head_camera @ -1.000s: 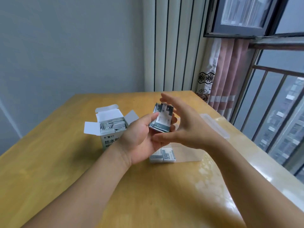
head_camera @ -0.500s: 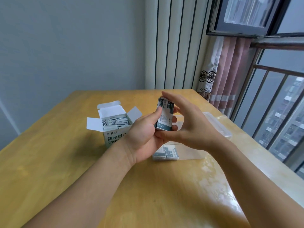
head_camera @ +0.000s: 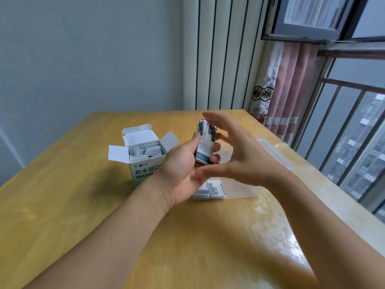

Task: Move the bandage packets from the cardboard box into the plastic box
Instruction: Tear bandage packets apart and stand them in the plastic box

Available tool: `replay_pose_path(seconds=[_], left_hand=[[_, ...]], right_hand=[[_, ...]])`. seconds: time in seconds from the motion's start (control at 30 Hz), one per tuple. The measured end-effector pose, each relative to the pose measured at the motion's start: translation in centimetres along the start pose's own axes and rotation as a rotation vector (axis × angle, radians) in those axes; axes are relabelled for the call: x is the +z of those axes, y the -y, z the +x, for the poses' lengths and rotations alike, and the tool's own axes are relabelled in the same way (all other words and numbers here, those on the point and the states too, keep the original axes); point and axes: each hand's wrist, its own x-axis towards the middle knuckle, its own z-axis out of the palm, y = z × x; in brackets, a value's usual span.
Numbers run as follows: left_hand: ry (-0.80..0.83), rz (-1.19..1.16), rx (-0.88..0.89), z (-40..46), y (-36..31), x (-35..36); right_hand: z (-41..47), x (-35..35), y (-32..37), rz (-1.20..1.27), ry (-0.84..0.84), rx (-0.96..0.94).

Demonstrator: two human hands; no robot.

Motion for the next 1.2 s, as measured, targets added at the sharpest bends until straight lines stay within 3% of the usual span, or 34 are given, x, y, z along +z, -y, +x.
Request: replay_pose_path(seconds=[0.13, 0.3, 0.43, 0.8, 1.03, 1.13, 1.2], left_hand=[[0.027, 0.054, -0.006, -0.4, -0.2, 0.2], [0.042, 0.128, -0.033, -0.8, -0.5, 0.3], [0.046, 0.151, -0.018, -0.7, -0.5, 0.2], [-0.001, 0.432, 0.232, -0.1, 0.2, -0.2], [0.060, 0.462, 0.234, -0.1, 0.0, -0.5], [-0.061, 0.668, 0.419, 0.3, -0.1, -1.0], [-0.106, 0.913, 0.646, 0.7, 0.3, -1.7]], right_hand=[[0.5, -0.2, 0.2, 0.160, -0.132, 0.068], [0.6, -0.6, 0.1, -0.024, -0.296, -0.005], [0.6, -0.1, 0.3, -0.008, -0.312, -0.021], [0.7, -0.4, 0.4, 0.723, -0.168, 0.203], [0.9, -2.0, -0.2, 0.760, -0.207, 0.297], [0.9, -4.9, -1.3, 0.747, -0.294, 0.406], [1.0, -6.0, -2.1, 0.537, -0.232, 0.532]])
